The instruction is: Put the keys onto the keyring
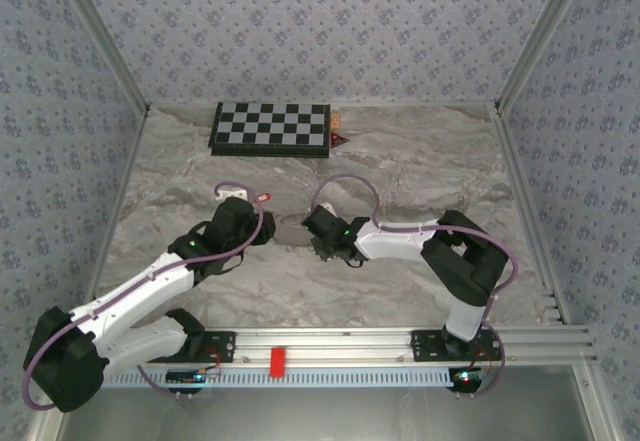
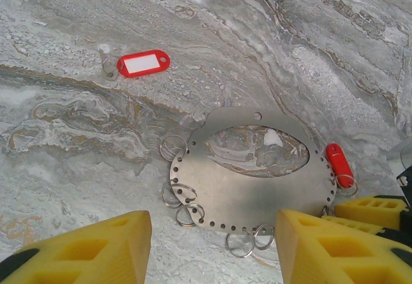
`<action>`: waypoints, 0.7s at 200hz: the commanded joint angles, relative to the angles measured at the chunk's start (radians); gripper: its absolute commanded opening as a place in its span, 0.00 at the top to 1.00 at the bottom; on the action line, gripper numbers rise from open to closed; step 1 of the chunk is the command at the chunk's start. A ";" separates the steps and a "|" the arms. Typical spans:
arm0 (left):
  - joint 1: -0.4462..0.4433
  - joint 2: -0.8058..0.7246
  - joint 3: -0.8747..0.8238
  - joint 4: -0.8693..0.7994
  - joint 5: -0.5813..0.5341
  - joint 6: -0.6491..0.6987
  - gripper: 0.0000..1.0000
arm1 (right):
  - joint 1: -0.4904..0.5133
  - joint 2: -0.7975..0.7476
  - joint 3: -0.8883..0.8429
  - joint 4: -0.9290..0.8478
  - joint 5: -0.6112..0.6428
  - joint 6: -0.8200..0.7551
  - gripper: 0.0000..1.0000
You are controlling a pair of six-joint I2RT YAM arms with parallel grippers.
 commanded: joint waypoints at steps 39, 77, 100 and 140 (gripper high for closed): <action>0.007 -0.015 0.000 0.009 0.017 -0.013 0.47 | -0.014 -0.009 -0.012 -0.008 0.027 -0.018 0.88; 0.007 -0.021 0.000 0.008 0.020 -0.012 0.47 | -0.024 -0.030 -0.017 -0.010 0.046 -0.037 0.86; 0.008 -0.020 -0.001 0.009 0.021 -0.012 0.47 | -0.044 -0.016 -0.014 -0.016 0.041 -0.047 0.84; 0.007 -0.021 -0.003 0.009 0.024 -0.012 0.47 | -0.063 -0.002 -0.019 -0.007 0.032 -0.051 0.84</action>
